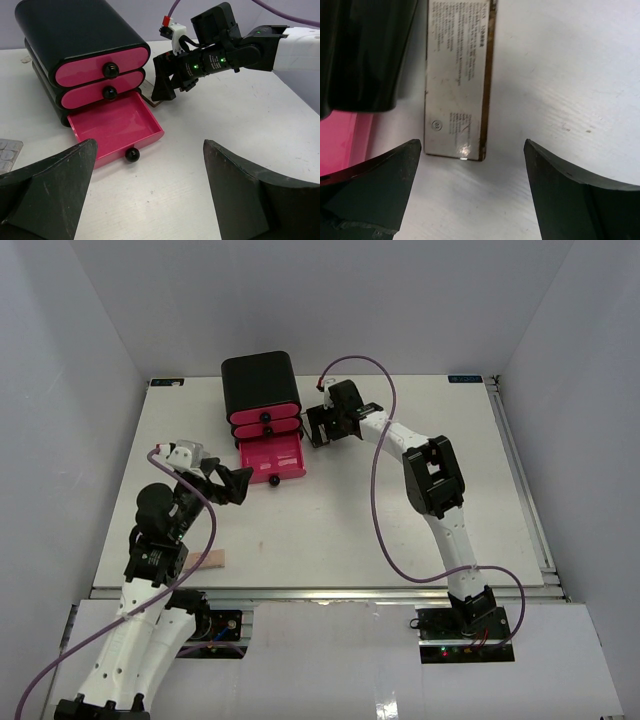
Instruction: Organize the makeup
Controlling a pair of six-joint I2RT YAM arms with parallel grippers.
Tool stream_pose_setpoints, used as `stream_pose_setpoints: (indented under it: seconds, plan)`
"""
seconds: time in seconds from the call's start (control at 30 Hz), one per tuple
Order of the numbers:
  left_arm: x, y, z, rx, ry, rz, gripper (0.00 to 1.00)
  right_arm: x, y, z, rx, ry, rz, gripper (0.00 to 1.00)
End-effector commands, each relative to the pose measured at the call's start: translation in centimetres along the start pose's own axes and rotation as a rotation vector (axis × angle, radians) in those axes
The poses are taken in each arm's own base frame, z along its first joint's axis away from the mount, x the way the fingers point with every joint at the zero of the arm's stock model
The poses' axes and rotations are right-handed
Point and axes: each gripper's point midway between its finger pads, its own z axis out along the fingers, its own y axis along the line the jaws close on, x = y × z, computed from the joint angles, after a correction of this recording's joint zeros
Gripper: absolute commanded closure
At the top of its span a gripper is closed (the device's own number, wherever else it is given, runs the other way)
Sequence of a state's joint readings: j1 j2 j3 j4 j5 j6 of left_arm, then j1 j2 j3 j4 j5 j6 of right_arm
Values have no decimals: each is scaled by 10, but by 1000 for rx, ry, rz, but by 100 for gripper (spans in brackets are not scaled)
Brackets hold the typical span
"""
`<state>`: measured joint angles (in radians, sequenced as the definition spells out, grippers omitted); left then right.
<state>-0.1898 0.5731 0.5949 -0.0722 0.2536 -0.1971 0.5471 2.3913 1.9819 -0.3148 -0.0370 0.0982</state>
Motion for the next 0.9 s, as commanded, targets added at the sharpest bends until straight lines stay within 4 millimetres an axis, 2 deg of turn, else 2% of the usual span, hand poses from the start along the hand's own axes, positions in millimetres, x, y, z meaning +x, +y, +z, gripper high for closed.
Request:
stream_pose_setpoints:
  seconds: [0.0, 0.17, 0.37, 0.5, 0.63, 0.77, 0.87]
  plan:
    - [-1, 0, -4, -2, -13, 19, 2, -17, -3, 11, 57, -48, -8, 10]
    - [-3, -1, -6, 1, -21, 18, 2, -6, 5, 22, 67, -28, -28, 9]
    - [-3, -1, -6, 0, -23, 19, 2, -1, 21, 20, 19, -15, -28, 7]
    - [-3, -1, -5, 0, -23, 19, 2, 4, 17, 20, 55, -9, -24, 5]
    - [-2, -1, -5, -1, -22, 18, 2, 23, 3, 24, 139, 22, -15, 1]
    - [-2, 0, -5, -3, -19, 19, 2, 39, -5, 24, 174, 53, -12, 12]
    - [-1, 0, -5, -4, -17, 18, 2, 44, -5, 21, 170, 54, -21, 21]
